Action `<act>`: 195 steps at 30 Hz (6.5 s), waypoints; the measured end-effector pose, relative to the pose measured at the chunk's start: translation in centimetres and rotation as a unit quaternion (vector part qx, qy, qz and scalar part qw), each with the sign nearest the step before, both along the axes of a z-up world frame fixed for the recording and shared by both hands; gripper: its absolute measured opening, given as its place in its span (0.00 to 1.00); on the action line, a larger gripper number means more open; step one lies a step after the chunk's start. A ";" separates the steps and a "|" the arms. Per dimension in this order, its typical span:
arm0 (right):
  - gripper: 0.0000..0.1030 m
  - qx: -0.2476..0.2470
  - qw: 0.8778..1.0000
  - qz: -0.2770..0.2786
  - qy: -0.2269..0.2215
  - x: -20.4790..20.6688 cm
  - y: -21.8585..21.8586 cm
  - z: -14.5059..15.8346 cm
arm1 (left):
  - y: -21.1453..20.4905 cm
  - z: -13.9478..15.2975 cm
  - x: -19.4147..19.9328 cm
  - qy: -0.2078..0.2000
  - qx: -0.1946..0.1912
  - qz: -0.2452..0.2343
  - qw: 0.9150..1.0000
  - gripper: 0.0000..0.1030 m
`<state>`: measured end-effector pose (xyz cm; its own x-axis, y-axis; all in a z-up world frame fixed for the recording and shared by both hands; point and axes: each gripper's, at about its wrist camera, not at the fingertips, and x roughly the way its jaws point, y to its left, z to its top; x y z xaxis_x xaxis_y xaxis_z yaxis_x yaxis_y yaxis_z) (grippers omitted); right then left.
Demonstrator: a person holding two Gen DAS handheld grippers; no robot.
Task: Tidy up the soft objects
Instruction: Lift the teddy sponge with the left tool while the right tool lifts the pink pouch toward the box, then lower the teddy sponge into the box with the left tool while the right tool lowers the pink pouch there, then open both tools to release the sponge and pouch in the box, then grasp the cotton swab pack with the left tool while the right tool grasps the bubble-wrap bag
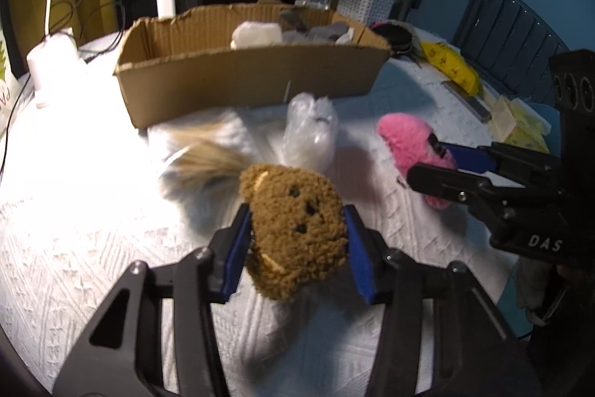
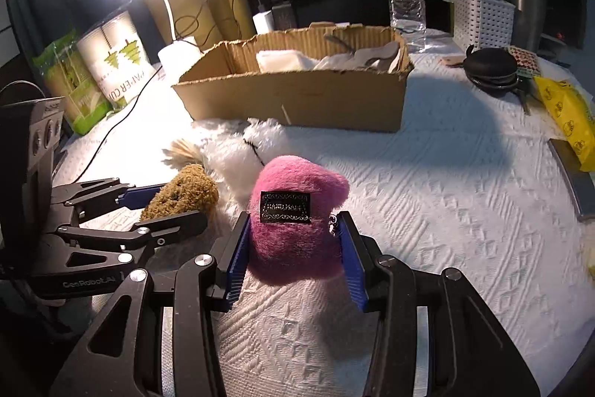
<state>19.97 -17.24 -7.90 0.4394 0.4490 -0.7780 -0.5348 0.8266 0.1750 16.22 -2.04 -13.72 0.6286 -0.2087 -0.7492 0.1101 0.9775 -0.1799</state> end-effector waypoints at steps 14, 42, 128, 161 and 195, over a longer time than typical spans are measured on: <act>0.46 0.011 0.999 0.007 -0.029 1.2 0.3 3.0 | 0.9 4.1 0.4 -0.050 -0.011 0.006 0.999 0.48; 0.46 0.009 0.999 0.025 -0.046 5.6 3.0 5.0 | 4.1 7.0 4.4 -0.083 -0.015 0.032 0.996 0.48; 0.54 -0.004 0.999 0.020 -0.026 10.1 5.5 3.9 | 6.6 5.6 8.6 -0.049 -0.035 0.051 0.997 0.74; 0.70 -0.011 0.998 0.030 0.046 6.4 7.6 -1.9 | 8.7 -0.2 5.2 0.014 -0.032 0.080 0.996 0.97; 0.42 0.061 0.998 0.032 0.013 5.2 0.5 2.3 | 1.6 2.0 6.3 0.007 0.005 0.024 1.000 0.73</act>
<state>25.13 -16.71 -5.61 0.3868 0.5683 -0.7263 -0.5806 0.7619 0.2869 22.50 -0.40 -11.72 0.6272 -0.1708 -0.7599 0.0615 0.9835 -0.1703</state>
